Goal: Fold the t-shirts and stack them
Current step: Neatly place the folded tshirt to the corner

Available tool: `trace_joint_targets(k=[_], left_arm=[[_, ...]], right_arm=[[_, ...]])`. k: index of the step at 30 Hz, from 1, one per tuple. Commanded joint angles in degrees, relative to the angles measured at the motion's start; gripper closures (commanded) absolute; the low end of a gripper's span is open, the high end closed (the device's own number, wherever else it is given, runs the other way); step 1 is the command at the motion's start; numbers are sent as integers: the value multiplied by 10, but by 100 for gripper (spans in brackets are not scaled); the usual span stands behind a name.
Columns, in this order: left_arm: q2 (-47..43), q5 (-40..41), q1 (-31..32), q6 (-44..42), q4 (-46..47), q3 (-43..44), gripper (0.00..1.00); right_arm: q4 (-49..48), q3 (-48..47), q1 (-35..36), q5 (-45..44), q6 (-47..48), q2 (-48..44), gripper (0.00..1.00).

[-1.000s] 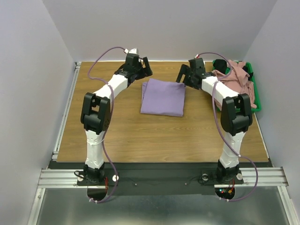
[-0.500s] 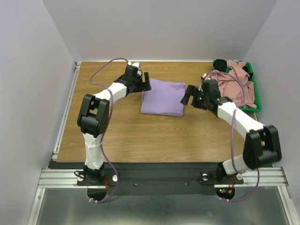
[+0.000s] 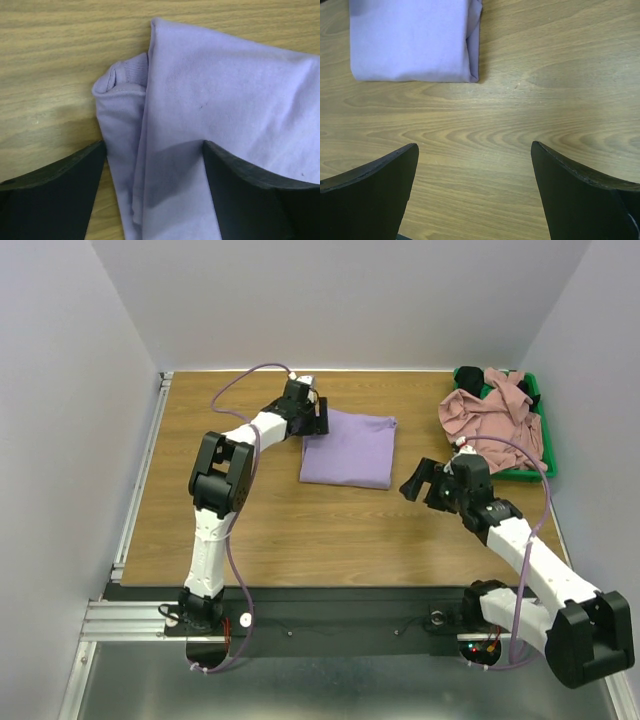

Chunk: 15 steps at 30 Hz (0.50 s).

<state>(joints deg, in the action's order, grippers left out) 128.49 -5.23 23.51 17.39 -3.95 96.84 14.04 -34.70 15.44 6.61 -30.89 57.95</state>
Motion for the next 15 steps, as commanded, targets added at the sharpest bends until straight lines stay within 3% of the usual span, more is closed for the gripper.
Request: trace_joint_targets(k=[1, 4, 5, 7, 11, 15], left_arm=[[24, 48, 15, -10, -57, 54, 29], [36, 81, 22, -13, -72, 68, 54], [37, 88, 22, -13, -82, 73, 78], [40, 103, 24, -22, -99, 89, 100], [20, 164, 22, -71, -117, 101, 100], [-67, 168, 1, -132, -63, 23, 100]], right_arm=[[-31, 16, 5, -25, 1, -36, 0], [-31, 27, 4, -32, 7, -43, 0], [-31, 29, 4, -35, 7, -43, 0], [-31, 35, 4, -40, 7, -42, 0], [-27, 43, 4, -59, 8, -41, 0], [-27, 43, 4, -59, 9, -42, 0]])
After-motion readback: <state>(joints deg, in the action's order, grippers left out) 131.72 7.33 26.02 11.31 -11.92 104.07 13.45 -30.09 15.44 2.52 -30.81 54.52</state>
